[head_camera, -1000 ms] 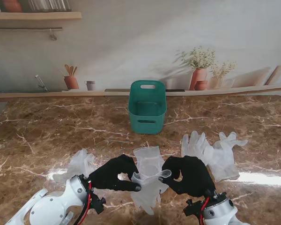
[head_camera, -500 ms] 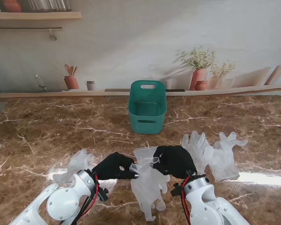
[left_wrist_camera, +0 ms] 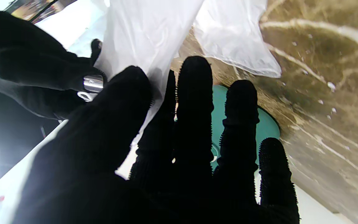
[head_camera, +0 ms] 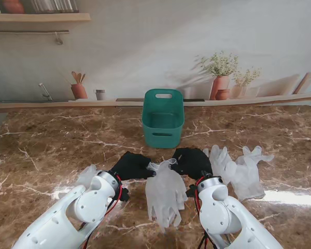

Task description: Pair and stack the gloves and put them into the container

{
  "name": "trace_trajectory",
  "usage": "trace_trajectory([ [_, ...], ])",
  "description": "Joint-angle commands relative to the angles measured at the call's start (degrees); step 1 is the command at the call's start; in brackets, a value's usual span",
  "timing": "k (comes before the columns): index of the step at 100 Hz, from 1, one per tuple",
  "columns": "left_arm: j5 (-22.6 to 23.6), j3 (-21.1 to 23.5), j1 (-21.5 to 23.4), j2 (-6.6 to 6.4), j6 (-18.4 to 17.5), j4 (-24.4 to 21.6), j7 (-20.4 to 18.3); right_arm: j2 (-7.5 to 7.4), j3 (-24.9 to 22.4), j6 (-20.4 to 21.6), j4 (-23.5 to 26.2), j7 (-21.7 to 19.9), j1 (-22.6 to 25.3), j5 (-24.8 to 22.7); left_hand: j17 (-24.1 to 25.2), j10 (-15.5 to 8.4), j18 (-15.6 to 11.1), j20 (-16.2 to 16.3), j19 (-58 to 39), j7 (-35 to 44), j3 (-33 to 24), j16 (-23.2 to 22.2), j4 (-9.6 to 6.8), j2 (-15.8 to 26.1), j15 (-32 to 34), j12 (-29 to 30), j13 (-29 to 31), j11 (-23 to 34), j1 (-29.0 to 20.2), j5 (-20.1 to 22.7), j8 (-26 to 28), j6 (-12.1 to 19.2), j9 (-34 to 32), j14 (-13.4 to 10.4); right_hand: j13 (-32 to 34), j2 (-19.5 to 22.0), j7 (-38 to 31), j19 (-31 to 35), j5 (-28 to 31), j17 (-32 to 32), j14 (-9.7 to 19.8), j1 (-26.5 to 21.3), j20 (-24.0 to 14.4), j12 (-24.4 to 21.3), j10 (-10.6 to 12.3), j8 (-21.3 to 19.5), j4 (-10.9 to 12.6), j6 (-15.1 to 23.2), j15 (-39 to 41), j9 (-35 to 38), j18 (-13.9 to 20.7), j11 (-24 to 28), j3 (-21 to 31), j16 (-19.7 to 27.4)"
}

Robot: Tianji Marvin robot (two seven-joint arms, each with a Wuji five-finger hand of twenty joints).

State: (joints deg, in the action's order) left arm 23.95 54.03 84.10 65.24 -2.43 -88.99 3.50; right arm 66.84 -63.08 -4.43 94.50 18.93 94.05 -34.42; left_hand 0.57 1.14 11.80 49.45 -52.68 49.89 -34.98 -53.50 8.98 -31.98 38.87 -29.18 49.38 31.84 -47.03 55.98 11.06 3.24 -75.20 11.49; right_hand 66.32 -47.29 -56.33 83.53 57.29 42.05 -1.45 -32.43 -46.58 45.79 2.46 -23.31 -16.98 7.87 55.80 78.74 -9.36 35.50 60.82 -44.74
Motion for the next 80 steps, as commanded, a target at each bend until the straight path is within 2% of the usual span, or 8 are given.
trace_trajectory([
  [1, 0.46, -0.55, -1.73, 0.83, 0.59, 1.05, 0.32, 0.45, 0.21, -1.04, -1.78, -0.57, -0.92, 0.14, 1.49, 0.56, -1.2, 0.64, -1.26, 0.49, -1.65, -0.95, 1.37, 1.62, 2.62, -1.22, 0.04, 1.63, -0.56, -0.04, 0.69, 0.17, -1.54, 0.59, 2.63, -1.1, -1.79, 2.86, 0.6, 0.13, 1.33, -2.03, 0.97, 0.8, -1.15, 0.76, -0.33, 0.88, 1.65, 3.14, -0.02, 1.37, 1.48, -1.53],
  [27, 1.65, -4.64, -5.98, 1.43, 6.11, 4.75, 0.3, 0.62, 2.01, -3.22, -5.54, 0.17, -3.99, -1.19, 1.22, 0.53, -1.38, 0.66, -1.52, 0.31, -1.7, -1.37, 1.45, 1.44, 3.59, -2.75, 0.5, 2.0, -0.48, 0.38, 0.86, -0.14, -2.01, 0.82, 3.01, -1.47, -1.97, 3.48, 0.76, 0.53, 1.59, -1.7, 1.05, 1.55, -0.87, 0.88, -0.54, 0.76, 3.15, 3.54, 0.03, 2.73, 1.24, -1.97],
  [59, 3.09, -8.95, -10.29, 1.83, 10.37, 8.81, -0.67, 0.94, 5.2, -7.08, -10.21, 0.13, -8.16, -1.86, 0.62, 0.09, -1.03, 0.86, -2.78, -0.23, -1.28, -1.33, 1.77, 1.53, 3.89, -2.77, 0.85, 1.07, -0.31, 0.63, -0.43, -0.5, -2.45, 0.92, 2.97, -1.56, -2.01, 3.67, 0.78, 0.59, 1.74, -1.78, 1.23, 2.02, -0.67, 1.2, -0.57, 0.54, 4.05, 3.6, 0.2, 3.89, 1.14, -2.29],
  [64, 3.13, -9.64, -10.95, 2.01, 10.83, 9.55, -0.57, 0.98, 6.01, -7.61, -11.38, 0.16, -9.1, -2.19, 0.54, 0.63, -1.16, 0.84, -2.93, -0.17, -1.19, -1.33, 1.8, 1.49, 3.99, -2.72, 0.97, 1.01, -0.32, 0.69, -0.56, -0.58, -2.58, 0.89, 2.97, -1.46, -2.03, 3.67, 0.8, 0.57, 1.84, -1.73, 1.25, 2.02, -0.58, 1.21, -0.57, 0.67, 4.08, 3.57, 0.21, 3.93, 1.15, -2.3],
  [69, 3.23, -10.27, -11.52, 2.15, 11.26, 10.14, -0.49, 1.04, 6.8, -7.85, -12.72, 0.3, -10.07, -2.49, 0.45, -0.28, -1.24, 0.82, -3.12, -0.14, -1.16, -1.33, 1.8, 1.57, 4.1, -2.67, 1.1, 0.98, -0.24, 0.7, -0.72, -0.55, -2.65, 0.84, 2.79, -1.28, -2.01, 3.58, 0.72, 0.38, 1.93, -1.64, 1.32, 1.99, -0.47, 1.22, -0.56, 1.02, 4.04, 3.52, 0.33, 3.98, 1.15, -2.29],
  [80, 3.51, -11.41, -12.4, 2.46, 12.69, 11.07, -0.13, 1.2, 8.48, -7.94, -15.52, 0.86, -11.99, -2.98, 0.02, -0.34, -1.14, 0.85, -3.62, -0.04, -1.12, -1.28, 1.82, 1.45, 4.2, -2.55, 1.21, 0.9, -0.27, 0.71, -0.94, -0.63, -2.69, 0.86, 2.34, -0.91, -1.94, 3.44, 0.51, -0.07, 2.24, -1.48, 1.43, 1.92, -0.22, 1.2, -0.54, 1.49, 4.0, 3.36, 0.78, 4.0, 0.96, -2.29],
])
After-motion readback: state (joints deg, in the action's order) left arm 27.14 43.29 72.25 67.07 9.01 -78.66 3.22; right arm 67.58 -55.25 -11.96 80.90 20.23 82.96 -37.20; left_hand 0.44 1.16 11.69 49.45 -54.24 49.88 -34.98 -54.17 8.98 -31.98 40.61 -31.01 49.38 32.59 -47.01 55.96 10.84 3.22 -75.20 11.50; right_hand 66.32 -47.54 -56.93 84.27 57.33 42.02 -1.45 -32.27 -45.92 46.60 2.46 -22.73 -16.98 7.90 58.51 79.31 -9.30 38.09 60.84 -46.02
